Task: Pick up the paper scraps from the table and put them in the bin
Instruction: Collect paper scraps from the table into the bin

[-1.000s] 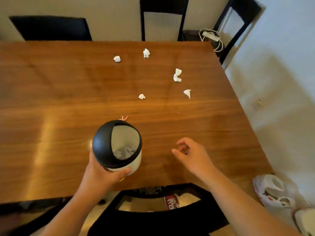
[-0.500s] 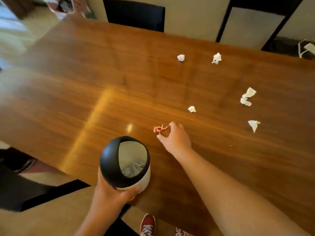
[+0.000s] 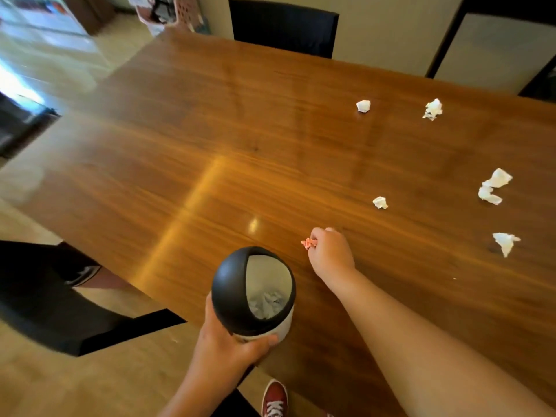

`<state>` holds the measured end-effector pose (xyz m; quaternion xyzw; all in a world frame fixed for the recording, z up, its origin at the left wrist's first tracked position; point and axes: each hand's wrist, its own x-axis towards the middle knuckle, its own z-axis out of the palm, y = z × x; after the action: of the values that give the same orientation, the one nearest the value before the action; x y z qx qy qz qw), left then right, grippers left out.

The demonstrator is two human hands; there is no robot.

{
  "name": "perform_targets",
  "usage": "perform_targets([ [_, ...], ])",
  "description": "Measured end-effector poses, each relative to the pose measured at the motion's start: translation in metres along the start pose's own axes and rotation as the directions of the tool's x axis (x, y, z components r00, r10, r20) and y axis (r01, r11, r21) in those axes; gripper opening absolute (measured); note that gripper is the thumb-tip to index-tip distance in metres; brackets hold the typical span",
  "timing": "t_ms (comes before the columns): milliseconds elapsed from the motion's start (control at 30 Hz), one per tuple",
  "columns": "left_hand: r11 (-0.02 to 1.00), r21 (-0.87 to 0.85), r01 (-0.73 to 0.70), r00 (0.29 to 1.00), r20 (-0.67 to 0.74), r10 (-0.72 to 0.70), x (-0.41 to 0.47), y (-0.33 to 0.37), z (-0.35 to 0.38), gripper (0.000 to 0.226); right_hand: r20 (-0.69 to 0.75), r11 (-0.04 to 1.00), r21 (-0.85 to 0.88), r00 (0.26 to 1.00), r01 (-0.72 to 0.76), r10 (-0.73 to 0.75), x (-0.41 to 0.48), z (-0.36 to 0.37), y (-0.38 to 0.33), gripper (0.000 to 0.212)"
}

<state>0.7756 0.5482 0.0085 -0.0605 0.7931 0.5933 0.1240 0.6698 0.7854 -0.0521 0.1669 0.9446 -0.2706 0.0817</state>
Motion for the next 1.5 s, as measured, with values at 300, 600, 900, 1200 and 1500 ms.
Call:
perform_targets([
  [300, 1.0, 0.005, -0.011, 0.997, 0.072, 0.011, -0.005, -0.015, -0.009, 0.112, -0.022, 0.928, 0.365, 0.996, -0.076, 0.09, -0.088, -0.067, 0.015, 0.016],
  [600, 0.998, -0.04, -0.058, 0.981, 0.183, 0.064, -0.018, -0.003, -0.005, 0.117, -0.689, 0.692, 0.495, 0.723, 0.526, -0.057, -0.187, -0.222, -0.061, 0.016],
  [900, 0.988, -0.077, -0.137, 0.961, 0.23, 0.151, -0.016, 0.022, -0.003, 0.113, -0.099, 0.94, 0.164, 0.953, 0.298, -0.285, -0.198, -0.167, -0.085, 0.062],
  [1200, 0.99, -0.04, -0.138, 0.941, 0.306, 0.144, 0.016, 0.032, 0.011, 0.114, -0.125, 0.943, 0.324, 0.984, -0.081, 0.127, -0.142, -0.163, 0.008, 0.024],
  [1500, 0.996, -0.008, -0.087, 0.963, 0.256, 0.086, 0.079, 0.029, 0.074, 0.119, -0.064, 0.929, 0.251, 0.953, -0.272, 0.297, -0.013, -0.128, 0.088, 0.032],
])
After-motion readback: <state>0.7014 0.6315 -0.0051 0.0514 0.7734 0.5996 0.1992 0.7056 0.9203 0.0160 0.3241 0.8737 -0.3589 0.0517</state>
